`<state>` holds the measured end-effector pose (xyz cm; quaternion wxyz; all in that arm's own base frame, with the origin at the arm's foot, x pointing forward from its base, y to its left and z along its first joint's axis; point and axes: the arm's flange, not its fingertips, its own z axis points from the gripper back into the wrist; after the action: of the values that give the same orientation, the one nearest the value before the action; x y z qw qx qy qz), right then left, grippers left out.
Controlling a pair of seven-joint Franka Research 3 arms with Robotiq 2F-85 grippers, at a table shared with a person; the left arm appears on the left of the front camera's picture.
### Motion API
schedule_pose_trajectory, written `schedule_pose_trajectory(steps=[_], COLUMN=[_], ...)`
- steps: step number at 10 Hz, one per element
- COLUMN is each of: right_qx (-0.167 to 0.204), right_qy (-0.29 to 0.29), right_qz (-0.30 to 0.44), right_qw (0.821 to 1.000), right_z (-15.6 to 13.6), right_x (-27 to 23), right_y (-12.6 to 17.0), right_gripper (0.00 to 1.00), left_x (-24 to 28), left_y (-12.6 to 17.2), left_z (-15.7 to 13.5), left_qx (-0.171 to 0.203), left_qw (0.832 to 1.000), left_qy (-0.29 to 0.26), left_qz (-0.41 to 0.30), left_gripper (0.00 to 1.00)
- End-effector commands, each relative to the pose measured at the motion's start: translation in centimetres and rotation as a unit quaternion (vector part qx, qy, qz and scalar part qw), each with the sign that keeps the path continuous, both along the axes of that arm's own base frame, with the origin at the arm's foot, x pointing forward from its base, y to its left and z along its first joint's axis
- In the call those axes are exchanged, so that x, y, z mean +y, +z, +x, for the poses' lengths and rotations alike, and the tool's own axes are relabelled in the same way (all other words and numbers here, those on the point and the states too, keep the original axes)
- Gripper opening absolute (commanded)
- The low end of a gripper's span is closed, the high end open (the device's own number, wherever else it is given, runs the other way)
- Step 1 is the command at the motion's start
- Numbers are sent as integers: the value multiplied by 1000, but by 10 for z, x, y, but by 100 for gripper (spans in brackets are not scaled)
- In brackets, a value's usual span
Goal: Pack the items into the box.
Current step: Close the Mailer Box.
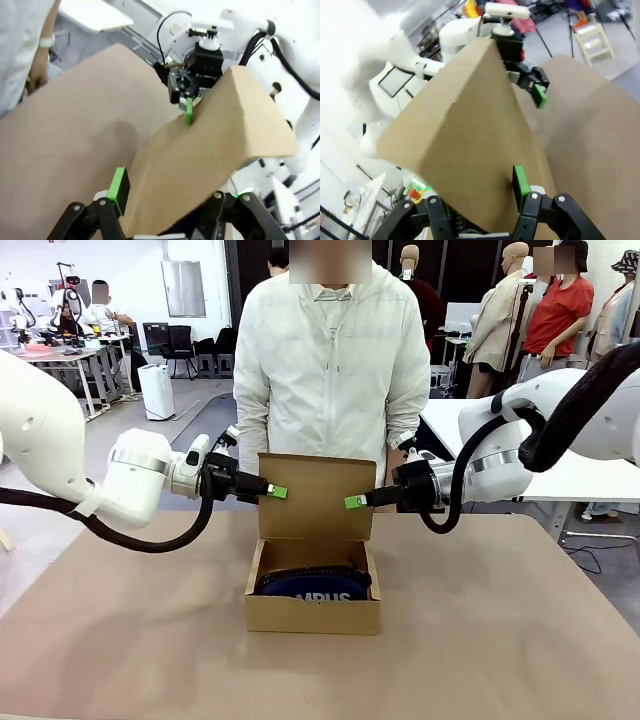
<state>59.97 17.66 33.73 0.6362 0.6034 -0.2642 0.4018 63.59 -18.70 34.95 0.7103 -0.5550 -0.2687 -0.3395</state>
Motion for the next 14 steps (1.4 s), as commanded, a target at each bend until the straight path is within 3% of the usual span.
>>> schedule_pose_trajectory(steps=[1, 3, 4, 6, 12, 13, 14], right_qx=[-53, -108, -139, -144, -168, -173, -173], right_qy=[19, 4, -5, -16, 21, 26, 33], right_qz=[16, 24, 32, 42, 50, 51, 51], right_qw=[998, 994, 990, 989, 984, 983, 983], right_z=[-20, -32, -36, -36, -63, -67, -70], right_x=[-6, -13, -16, -17, -14, -14, -16], right_y=[-9, -7, -4, -3, -26, -28, -26], right_gripper=[62, 62, 62, 62, 62, 88, 100], left_x=[-3, -2, -1, -3, -3, -2, 0], left_y=[-1, 2, 1, -2, -12, -14, -16], left_z=[-34, -51, -58, -73, -101, -104, -108], left_qx=[-91, -129, -109, -94, -116, -117, -118], left_qw=[995, 990, 992, 987, 985, 985, 985], left_qy=[3, -31, -45, -105, -110, -113, -113], left_qz=[-27, -46, -52, -73, -59, -61, -51], left_gripper=[70, 70, 70, 70, 70, 100, 100])
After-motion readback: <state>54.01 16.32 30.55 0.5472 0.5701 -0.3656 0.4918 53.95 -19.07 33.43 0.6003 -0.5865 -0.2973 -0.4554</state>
